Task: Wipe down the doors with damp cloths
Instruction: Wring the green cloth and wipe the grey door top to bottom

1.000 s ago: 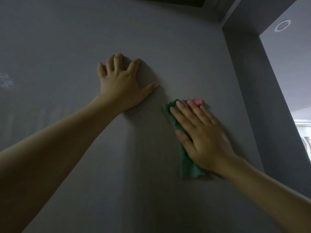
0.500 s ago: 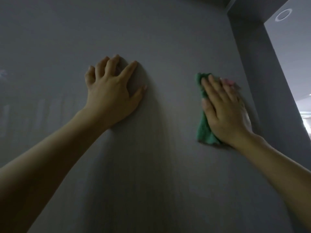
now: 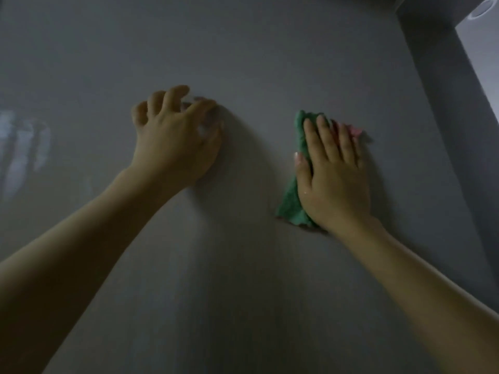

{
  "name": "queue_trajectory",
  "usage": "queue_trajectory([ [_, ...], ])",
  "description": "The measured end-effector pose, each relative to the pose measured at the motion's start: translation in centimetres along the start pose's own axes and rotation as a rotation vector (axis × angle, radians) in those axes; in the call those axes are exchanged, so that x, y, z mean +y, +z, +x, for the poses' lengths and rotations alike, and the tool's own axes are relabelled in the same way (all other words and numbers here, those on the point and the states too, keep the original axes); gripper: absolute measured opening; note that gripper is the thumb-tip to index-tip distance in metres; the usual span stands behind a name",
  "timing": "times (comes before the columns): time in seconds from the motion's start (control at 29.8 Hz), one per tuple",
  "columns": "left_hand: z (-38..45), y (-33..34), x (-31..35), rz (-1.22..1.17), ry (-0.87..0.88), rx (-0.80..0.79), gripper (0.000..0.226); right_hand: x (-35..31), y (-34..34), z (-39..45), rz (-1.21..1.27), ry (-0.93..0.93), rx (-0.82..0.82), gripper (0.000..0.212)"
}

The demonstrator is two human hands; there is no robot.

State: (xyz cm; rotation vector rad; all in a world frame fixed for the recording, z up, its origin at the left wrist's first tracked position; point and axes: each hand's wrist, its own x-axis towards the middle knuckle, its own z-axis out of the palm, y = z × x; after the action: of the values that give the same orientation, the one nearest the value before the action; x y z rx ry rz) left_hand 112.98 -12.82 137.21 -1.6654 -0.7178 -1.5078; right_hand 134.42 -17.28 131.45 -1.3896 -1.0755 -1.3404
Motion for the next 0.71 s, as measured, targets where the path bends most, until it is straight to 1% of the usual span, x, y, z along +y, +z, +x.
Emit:
queue_trajectory([
  [0.03, -0.2, -0.3, -1.0, 0.043, -0.025, -0.001, 0.051, -1.7, 0.1, -0.3, 0.012, -0.024, 0.002, 0.061],
  [0.1, -0.4, -0.9, -2.7, 0.076, -0.051, 0.0, 0.049, -3.8, 0.5, -1.7, 0.047, -0.184, 0.007, 0.058],
  [0.2, -0.6, -1.1, -4.7, 0.064, 0.005, -0.029, 0.048, -3.4, 0.3, -3.1, 0.029, -0.462, -0.042, 0.055],
  [0.24, -0.7, -1.0, -5.2, 0.067, 0.024, -0.051, 0.052, -2.8, 0.1, -2.6, 0.004, -0.501, -0.054, 0.055],
  [0.27, -0.7, -1.0, -5.5, 0.073, 0.038, -0.069, 0.057, -2.3, 0.0, -1.7, -0.011, -0.475, -0.047, 0.056],
  [0.37, -0.7, -0.6, -6.1, 0.081, 0.049, -0.075, 0.066, -4.1, -0.2, 0.6, -0.018, -0.137, 0.0, 0.062],
  [0.4, -0.7, -0.5, -6.1, 0.074, 0.044, -0.065, 0.065, -5.8, 0.0, 0.1, -0.017, -0.096, 0.016, 0.063],
  [0.44, -0.7, -0.3, -6.0, 0.062, 0.034, -0.054, 0.063, -7.6, 0.3, -1.0, 0.006, -0.138, 0.012, 0.063],
  [0.5, -0.7, -0.2, -5.9, 0.031, 0.034, -0.038, 0.057, -10.0, 0.8, -3.9, 0.069, -0.363, -0.027, 0.058],
  [0.57, -0.4, -0.6, -6.2, -0.002, 0.055, -0.049, 0.053, -9.7, 0.4, -5.0, 0.084, -0.552, -0.08, 0.055],
  [0.6, -0.2, -1.0, -6.6, -0.029, 0.063, -0.058, 0.051, -9.2, 0.1, -4.5, 0.069, -0.587, -0.086, 0.055],
  [0.64, 0.0, -1.7, -7.1, -0.067, 0.066, -0.057, 0.049, -8.9, -0.1, -3.7, 0.051, -0.559, -0.089, 0.055],
  [0.67, 0.2, -2.4, -7.7, -0.096, 0.062, -0.037, 0.046, -8.8, -0.2, -2.6, 0.041, -0.472, -0.069, 0.056],
  [0.71, 0.1, -3.2, -8.4, -0.092, 0.05, 0.0, 0.041, -9.1, -0.3, -1.5, 0.032, -0.343, -0.055, 0.057],
])
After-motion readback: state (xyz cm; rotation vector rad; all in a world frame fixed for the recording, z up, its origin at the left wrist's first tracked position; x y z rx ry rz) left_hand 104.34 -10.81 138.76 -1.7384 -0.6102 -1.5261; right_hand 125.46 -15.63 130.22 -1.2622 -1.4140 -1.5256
